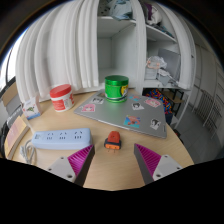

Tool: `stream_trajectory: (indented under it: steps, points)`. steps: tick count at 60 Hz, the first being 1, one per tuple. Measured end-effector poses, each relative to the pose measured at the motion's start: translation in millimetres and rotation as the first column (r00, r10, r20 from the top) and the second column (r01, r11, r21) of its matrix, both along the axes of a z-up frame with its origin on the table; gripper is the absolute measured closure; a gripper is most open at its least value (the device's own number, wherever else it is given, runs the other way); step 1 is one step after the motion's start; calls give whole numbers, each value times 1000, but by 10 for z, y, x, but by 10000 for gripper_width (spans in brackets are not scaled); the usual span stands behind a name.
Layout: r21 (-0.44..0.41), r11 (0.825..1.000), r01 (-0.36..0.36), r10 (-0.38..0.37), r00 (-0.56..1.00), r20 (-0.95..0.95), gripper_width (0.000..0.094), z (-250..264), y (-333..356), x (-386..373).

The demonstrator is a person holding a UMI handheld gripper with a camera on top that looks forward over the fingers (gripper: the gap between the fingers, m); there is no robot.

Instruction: Unplug charger

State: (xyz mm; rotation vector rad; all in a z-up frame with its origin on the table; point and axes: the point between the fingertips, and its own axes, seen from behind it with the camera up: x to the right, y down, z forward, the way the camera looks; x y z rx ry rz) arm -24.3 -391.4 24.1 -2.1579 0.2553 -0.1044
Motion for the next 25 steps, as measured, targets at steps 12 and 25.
stream_trajectory:
  steps: [12,25]
  points:
    - [88,996,14,-11,999,-36,96,314,-610,-125]
    - [172,985,-11,20,999,-46,92,641,-1408,-977]
